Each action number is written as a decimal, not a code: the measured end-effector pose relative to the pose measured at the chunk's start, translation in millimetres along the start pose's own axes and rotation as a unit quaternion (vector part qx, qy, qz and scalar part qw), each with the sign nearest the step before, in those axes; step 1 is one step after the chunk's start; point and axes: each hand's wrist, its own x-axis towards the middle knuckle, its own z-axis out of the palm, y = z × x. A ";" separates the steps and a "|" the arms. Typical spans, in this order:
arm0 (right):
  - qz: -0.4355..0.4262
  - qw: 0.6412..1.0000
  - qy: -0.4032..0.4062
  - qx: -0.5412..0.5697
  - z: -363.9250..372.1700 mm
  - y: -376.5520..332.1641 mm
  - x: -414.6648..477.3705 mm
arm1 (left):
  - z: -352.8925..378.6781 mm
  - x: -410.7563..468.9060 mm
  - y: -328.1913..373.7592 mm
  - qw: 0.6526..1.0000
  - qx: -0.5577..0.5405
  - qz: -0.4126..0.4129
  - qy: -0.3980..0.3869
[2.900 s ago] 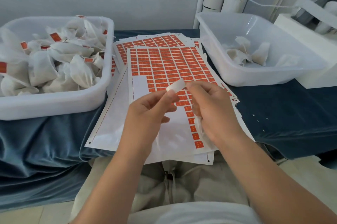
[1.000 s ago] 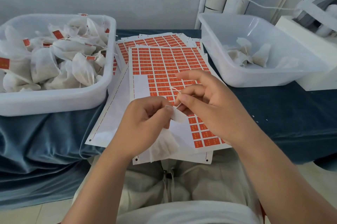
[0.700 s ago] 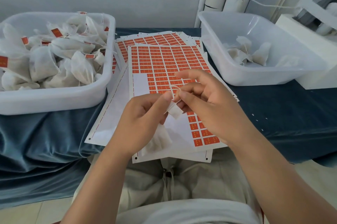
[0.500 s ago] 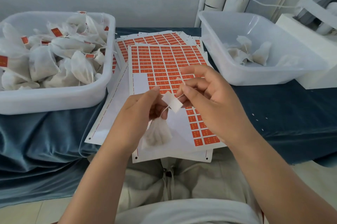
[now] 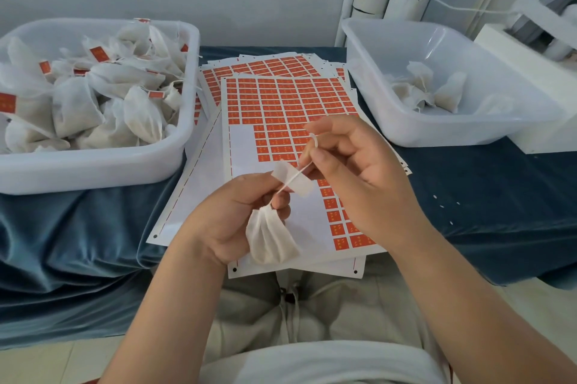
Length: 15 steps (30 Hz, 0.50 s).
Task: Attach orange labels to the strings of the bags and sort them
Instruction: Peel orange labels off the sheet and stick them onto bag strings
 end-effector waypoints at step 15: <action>0.012 1.000 0.017 0.001 2.7 5.2 1.1 | 4.5 -2.8 2.8 0.995 0.088 0.029 0.023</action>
